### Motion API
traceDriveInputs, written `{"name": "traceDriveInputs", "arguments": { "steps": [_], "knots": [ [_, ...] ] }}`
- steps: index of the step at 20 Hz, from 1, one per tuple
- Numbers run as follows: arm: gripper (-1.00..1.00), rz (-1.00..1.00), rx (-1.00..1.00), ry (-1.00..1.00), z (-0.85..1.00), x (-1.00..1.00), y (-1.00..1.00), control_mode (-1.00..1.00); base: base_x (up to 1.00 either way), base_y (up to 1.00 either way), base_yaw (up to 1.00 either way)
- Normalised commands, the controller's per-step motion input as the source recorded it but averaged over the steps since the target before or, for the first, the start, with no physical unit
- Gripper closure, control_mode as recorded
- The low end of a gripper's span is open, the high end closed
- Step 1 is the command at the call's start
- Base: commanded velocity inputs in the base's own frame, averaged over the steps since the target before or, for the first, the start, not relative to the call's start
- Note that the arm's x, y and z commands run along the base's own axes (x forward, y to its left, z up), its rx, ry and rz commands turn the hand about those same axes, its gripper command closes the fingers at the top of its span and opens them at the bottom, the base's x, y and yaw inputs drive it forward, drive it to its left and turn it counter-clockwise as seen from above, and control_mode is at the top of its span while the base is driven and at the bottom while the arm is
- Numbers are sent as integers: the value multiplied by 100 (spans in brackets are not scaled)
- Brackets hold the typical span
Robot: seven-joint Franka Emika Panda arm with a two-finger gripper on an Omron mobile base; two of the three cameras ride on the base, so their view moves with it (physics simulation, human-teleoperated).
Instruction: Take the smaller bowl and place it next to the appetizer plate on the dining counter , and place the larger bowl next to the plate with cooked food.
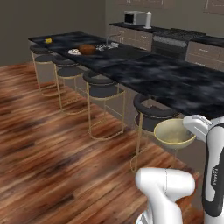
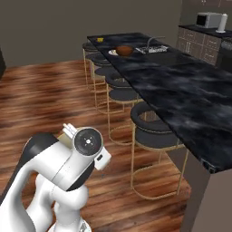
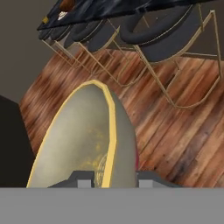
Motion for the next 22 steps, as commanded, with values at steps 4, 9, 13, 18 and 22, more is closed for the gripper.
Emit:
{"name": "traceDriveInputs", "arguments": {
  "steps": [4, 9, 13, 18, 22],
  "knots": [
    [100, 0, 0, 0, 0, 0, 0, 100, 86, 100, -31],
    [100, 0, 0, 0, 0, 0, 0, 100, 86, 100, -22],
    [100, 0, 0, 0, 0, 0, 0, 100, 81, 100, -26],
    [100, 0, 0, 0, 0, 0, 0, 100, 77, 100, -28],
    [100, 0, 0, 0, 0, 0, 0, 100, 75, 100, -29]
  ]
}}
